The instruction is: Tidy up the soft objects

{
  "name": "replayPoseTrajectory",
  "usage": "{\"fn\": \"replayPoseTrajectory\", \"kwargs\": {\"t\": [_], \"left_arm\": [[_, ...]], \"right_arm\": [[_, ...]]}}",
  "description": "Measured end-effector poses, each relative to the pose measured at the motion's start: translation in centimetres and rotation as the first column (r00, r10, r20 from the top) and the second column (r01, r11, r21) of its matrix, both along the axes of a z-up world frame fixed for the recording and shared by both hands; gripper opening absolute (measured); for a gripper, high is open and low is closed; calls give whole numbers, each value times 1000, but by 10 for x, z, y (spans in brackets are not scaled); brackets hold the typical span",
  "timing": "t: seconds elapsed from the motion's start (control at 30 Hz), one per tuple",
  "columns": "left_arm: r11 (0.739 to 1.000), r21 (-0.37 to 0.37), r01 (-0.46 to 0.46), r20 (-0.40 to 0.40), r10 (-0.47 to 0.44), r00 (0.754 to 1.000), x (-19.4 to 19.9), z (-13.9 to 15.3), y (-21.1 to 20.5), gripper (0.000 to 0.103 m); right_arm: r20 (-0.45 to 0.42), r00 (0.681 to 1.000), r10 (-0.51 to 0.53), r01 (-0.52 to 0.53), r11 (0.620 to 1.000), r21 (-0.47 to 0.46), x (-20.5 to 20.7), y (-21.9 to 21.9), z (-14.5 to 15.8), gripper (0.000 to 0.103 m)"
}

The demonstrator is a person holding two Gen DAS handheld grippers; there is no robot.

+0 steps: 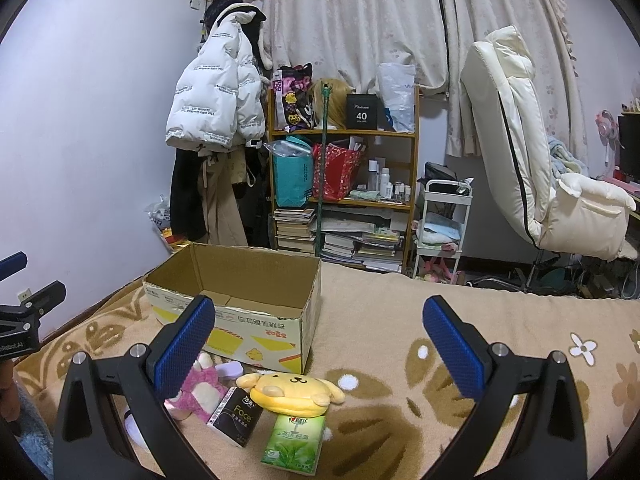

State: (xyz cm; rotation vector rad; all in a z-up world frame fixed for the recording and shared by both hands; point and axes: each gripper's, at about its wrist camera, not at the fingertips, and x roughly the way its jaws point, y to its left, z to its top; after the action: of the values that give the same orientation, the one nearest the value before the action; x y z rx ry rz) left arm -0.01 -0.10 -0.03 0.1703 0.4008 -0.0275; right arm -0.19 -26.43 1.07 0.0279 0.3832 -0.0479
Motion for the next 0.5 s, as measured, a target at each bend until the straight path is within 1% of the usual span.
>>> {"fn": "replayPoseTrajectory", "kwargs": {"t": [0.37, 0.4, 0.5], "left_arm": [[1000, 1, -1, 0, 1, 1000, 0, 0, 0, 102], [1000, 1, -1, 0, 1, 1000, 3, -6, 3, 102], [1000, 2, -1, 1, 1, 1000, 3, -9, 0, 102]], "right_arm": [[0, 1000, 0, 0, 1000, -1, 0, 0, -1, 103], [-1, 1000, 1, -1, 1000, -1, 0, 0, -1, 103], [-1, 1000, -3, 3, 1000, -2, 0, 0, -1, 103]]}}
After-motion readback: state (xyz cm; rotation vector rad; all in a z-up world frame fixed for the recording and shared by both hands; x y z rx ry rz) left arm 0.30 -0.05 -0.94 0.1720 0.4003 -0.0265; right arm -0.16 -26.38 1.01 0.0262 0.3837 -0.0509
